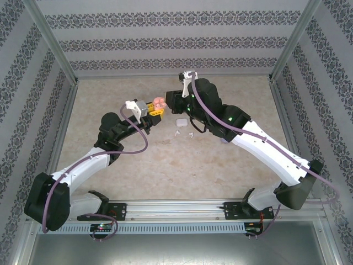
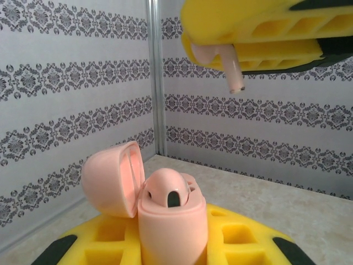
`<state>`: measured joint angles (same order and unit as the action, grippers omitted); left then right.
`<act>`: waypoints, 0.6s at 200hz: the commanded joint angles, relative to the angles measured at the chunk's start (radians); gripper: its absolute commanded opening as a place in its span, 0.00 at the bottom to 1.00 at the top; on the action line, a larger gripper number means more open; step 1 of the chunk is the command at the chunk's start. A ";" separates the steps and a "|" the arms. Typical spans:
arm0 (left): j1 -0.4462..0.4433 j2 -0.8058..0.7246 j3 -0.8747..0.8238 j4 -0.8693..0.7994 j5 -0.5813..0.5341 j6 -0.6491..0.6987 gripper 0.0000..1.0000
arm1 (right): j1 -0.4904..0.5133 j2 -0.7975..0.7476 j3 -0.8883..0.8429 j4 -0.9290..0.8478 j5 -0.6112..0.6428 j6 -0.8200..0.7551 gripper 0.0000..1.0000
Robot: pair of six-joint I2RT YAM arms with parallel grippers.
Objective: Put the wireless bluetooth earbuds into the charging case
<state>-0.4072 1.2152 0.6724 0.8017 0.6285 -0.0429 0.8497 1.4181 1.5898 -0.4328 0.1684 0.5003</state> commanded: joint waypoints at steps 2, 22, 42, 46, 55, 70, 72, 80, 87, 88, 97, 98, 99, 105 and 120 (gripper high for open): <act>-0.016 0.006 0.033 0.074 0.027 -0.020 0.00 | 0.011 -0.004 -0.026 0.060 0.013 -0.001 0.22; -0.024 0.004 0.040 0.077 0.025 -0.020 0.00 | 0.012 -0.002 -0.037 0.083 0.013 0.013 0.22; -0.027 0.005 0.047 0.076 0.025 -0.018 0.00 | 0.013 0.000 -0.045 0.098 0.007 0.030 0.22; -0.027 0.005 0.047 0.077 0.025 -0.018 0.00 | 0.016 0.001 -0.046 0.101 0.006 0.032 0.22; -0.029 0.006 0.049 0.077 0.025 -0.018 0.00 | 0.017 0.002 -0.049 0.102 0.006 0.038 0.21; -0.031 0.002 0.051 0.076 0.024 -0.018 0.00 | 0.020 0.002 -0.056 0.107 0.006 0.045 0.21; -0.031 0.001 0.051 0.078 0.023 -0.018 0.00 | 0.020 0.001 -0.057 0.107 0.005 0.047 0.21; -0.031 0.001 0.051 0.079 0.021 -0.018 0.00 | 0.021 0.002 -0.062 0.111 0.005 0.050 0.22; -0.030 0.000 0.051 0.079 0.021 -0.018 0.00 | 0.022 0.003 -0.066 0.115 0.004 0.054 0.21; -0.031 0.000 0.051 0.079 0.022 -0.018 0.00 | 0.022 0.003 -0.066 0.115 0.004 0.055 0.21; -0.032 0.000 0.051 0.081 0.022 -0.018 0.00 | 0.022 0.005 -0.070 0.118 0.001 0.060 0.21; -0.032 -0.001 0.051 0.081 0.021 -0.018 0.00 | 0.022 0.005 -0.070 0.119 0.001 0.060 0.21; -0.032 -0.001 0.050 0.080 0.020 -0.018 0.00 | 0.022 0.006 -0.070 0.119 0.002 0.061 0.21; -0.033 -0.002 0.051 0.081 0.019 -0.019 0.00 | 0.023 0.009 -0.071 0.122 0.000 0.064 0.21; -0.035 -0.006 0.051 0.080 0.017 -0.018 0.00 | 0.023 0.013 -0.073 0.124 -0.001 0.069 0.21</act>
<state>-0.4263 1.2198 0.6941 0.8230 0.6289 -0.0471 0.8558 1.4216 1.5288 -0.3462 0.1680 0.5468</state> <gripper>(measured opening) 0.215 0.216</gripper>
